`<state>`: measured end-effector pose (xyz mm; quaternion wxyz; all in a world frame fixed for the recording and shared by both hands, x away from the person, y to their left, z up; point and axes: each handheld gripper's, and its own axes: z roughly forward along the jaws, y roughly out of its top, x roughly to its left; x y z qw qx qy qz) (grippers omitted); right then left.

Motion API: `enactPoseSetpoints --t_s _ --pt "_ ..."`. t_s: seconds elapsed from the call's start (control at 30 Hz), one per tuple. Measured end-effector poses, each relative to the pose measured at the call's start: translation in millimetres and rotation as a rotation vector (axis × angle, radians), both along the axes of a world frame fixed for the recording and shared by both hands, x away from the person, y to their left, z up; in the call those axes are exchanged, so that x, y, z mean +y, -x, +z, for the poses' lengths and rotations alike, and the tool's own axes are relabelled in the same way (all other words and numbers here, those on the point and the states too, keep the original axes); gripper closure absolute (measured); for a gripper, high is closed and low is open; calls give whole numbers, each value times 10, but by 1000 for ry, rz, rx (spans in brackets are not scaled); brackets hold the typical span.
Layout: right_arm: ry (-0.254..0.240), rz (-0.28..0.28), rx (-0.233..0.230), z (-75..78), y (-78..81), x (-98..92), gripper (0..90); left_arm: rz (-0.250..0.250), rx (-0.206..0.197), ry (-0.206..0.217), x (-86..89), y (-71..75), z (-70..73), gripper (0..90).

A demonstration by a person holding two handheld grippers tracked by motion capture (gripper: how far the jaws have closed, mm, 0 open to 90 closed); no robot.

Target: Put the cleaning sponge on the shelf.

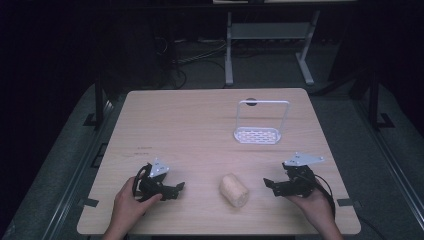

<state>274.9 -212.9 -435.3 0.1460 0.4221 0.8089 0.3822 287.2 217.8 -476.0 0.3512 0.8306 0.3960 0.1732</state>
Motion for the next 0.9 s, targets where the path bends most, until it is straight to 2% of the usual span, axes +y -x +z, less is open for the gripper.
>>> enactPoseSetpoints --t_s 0.47,0.9 --pt "-33 62 -8 101 -78 250 98 0 0 0 0 0 0 126" --pt "-44 109 -2 92 -88 455 98 0 0 0 0 0 0 126"
